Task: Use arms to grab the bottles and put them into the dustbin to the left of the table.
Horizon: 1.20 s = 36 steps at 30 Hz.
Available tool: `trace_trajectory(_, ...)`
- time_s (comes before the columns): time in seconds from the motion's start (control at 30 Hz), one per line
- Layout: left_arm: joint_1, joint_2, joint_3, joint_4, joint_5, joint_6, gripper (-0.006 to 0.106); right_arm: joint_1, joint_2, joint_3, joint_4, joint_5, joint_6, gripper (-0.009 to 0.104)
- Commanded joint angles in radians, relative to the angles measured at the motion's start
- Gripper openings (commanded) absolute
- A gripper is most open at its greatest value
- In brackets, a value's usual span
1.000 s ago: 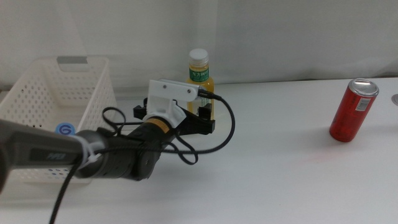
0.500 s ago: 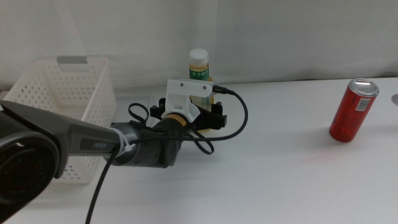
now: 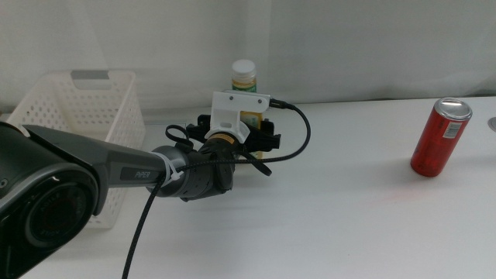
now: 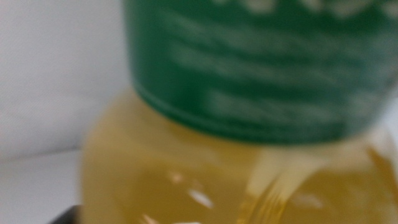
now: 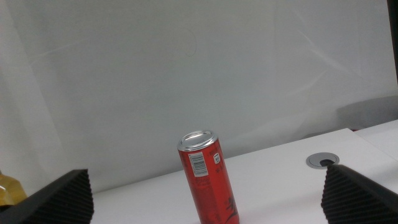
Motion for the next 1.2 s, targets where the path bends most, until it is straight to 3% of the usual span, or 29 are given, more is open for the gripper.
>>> trace_trajectory(0.0,0.001,0.002,-0.007,-0.092,0.004,0.002,0.077,-0.007,-0.032,0.006,-0.002,-0.005,-0.007,0.103)
trace_trajectory(0.07,0.001,0.002,-0.007,-0.138,0.010,0.019,0.054,-0.007,-0.032,0.006,-0.002,-0.005,-0.007,0.103)
trace_trajectory(0.17,0.001,0.000,-0.007,-0.158,0.029,0.063,0.003,-0.007,-0.032,0.006,-0.002,-0.007,-0.007,0.103)
trace_trajectory(0.2,0.001,-0.003,-0.007,-0.153,0.039,0.086,-0.002,-0.007,-0.032,0.006,-0.002,-0.007,-0.007,0.103)
trace_trajectory(0.37,0.001,-0.033,-0.007,-0.153,0.049,0.106,-0.003,-0.007,-0.032,0.006,-0.002,-0.007,-0.007,0.103)
trace_trajectory(0.73,0.071,-0.357,-0.007,-0.219,0.193,0.377,-0.003,-0.007,-0.032,0.006,-0.002,-0.005,-0.007,0.103)
trace_trajectory(1.07,0.286,-0.590,0.001,-0.576,0.463,0.824,-0.003,-0.007,-0.032,0.006,-0.002,-0.005,-0.007,0.103)
trace_trajectory(1.17,0.369,-0.647,0.035,-0.616,0.509,0.856,-0.003,-0.007,-0.032,0.006,-0.002,-0.005,-0.007,0.103)
